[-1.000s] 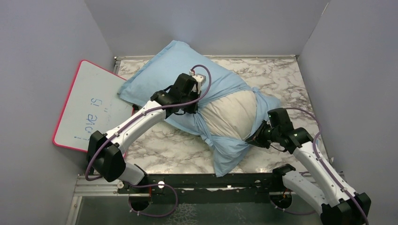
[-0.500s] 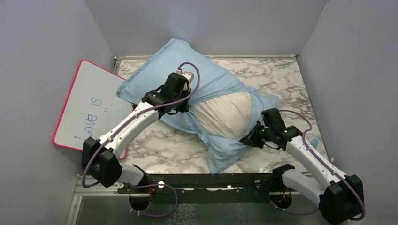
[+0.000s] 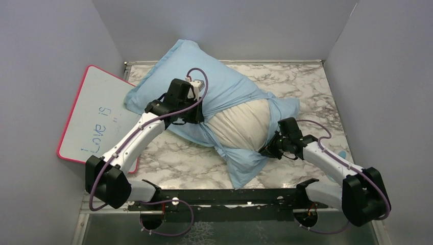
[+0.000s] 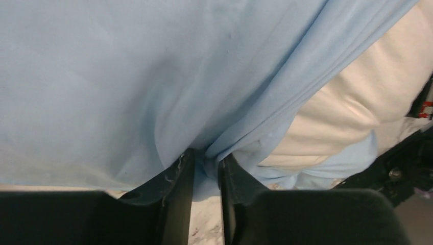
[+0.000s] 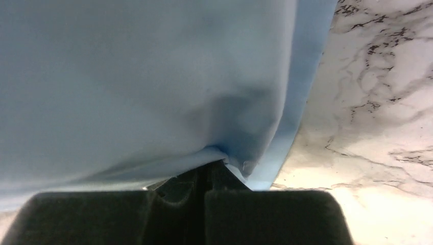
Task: Remove the pillowcase from the pillow
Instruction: Remove the pillow from the pillowcase.
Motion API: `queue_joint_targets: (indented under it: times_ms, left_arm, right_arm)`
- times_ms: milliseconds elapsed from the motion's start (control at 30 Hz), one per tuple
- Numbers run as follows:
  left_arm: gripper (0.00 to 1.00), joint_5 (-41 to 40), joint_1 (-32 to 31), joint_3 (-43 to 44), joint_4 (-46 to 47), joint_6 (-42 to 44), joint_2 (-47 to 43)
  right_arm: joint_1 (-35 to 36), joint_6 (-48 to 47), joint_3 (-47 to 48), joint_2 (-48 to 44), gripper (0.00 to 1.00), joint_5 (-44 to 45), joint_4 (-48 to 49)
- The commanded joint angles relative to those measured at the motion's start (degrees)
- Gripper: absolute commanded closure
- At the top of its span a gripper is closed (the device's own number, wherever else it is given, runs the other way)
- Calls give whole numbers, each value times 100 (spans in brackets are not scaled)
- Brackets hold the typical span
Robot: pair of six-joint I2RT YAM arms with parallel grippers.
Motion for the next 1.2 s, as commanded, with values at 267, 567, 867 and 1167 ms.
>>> queue_joint_targets:
  times_ms: [267,567,867,1167]
  left_arm:
    - [34,-655,-1567,1207,178,186,-82]
    - [25,-1255,-2802,2177,180,745,852]
    - [20,-1648,-3583,2135,178,922,2042]
    - [31,-3362,-3623,1655,354,219,2725]
  right_arm:
    - [-89,-666,354,-423,99,686,-1283]
    - [-89,-569,952,-1146,98,1437,-1926]
    - [-89,-149,400,-1212,100,683,-1451]
    - [-85,172,-12,-1367,100,365,-1073]
